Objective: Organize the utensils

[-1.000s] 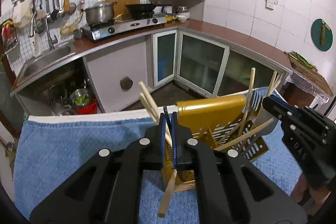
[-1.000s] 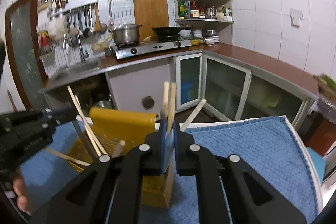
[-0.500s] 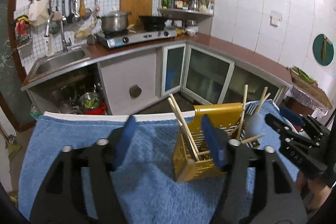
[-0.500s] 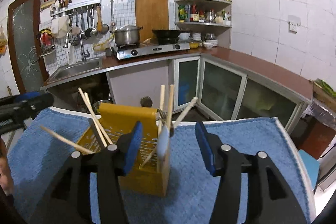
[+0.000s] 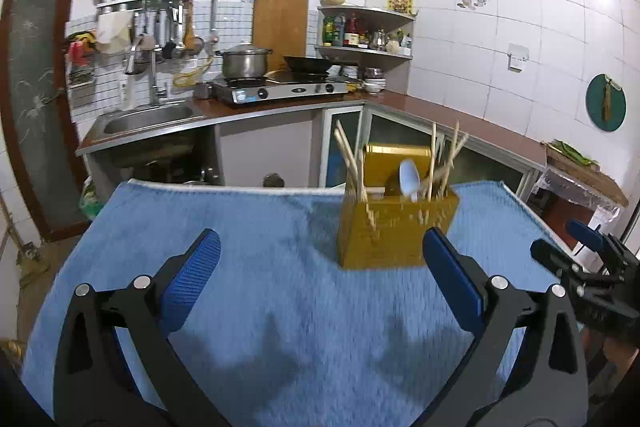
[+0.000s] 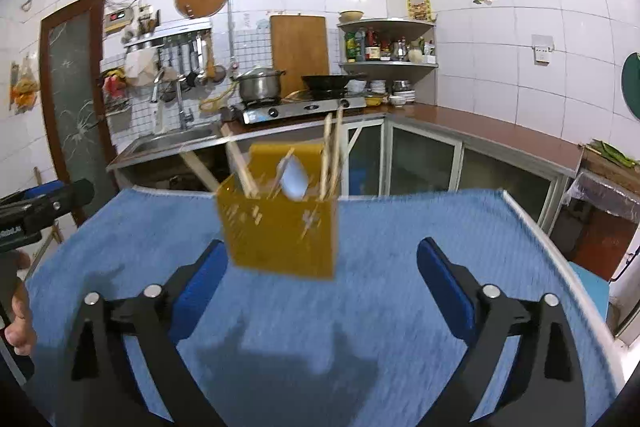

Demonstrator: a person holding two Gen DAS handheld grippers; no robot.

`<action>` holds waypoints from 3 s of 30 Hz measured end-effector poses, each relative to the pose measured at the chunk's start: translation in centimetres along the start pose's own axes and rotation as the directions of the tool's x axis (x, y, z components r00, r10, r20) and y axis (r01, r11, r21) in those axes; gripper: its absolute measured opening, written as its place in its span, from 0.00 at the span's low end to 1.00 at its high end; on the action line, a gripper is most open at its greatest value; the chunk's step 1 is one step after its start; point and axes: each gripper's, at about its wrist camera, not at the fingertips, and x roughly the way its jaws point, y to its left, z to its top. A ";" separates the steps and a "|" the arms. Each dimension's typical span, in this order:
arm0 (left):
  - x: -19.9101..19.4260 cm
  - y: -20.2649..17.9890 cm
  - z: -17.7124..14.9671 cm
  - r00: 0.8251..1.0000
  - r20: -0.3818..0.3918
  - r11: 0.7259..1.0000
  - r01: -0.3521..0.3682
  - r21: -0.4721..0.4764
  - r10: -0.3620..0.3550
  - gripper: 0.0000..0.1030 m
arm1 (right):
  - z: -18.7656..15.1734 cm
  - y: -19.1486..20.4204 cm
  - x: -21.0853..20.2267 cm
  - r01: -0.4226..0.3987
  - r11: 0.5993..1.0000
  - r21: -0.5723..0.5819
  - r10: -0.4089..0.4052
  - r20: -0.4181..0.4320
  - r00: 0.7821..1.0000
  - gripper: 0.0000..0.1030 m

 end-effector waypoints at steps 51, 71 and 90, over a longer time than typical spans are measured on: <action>-1.6 -1.4 -11.5 0.992 0.076 0.991 -0.106 0.083 0.100 0.95 | -9.4 1.3 -3.4 0.079 0.997 0.000 -0.079 0.086 0.993 0.96; -2.0 -1.3 -11.5 0.991 0.094 0.991 -0.104 0.084 0.096 0.95 | -9.6 1.1 -3.1 0.077 0.997 0.008 -0.077 0.066 0.995 0.96; -2.2 -1.4 -11.3 0.990 0.106 0.992 -0.098 0.083 0.089 0.95 | -9.7 1.1 -3.2 0.085 0.996 0.002 -0.085 0.080 0.993 0.96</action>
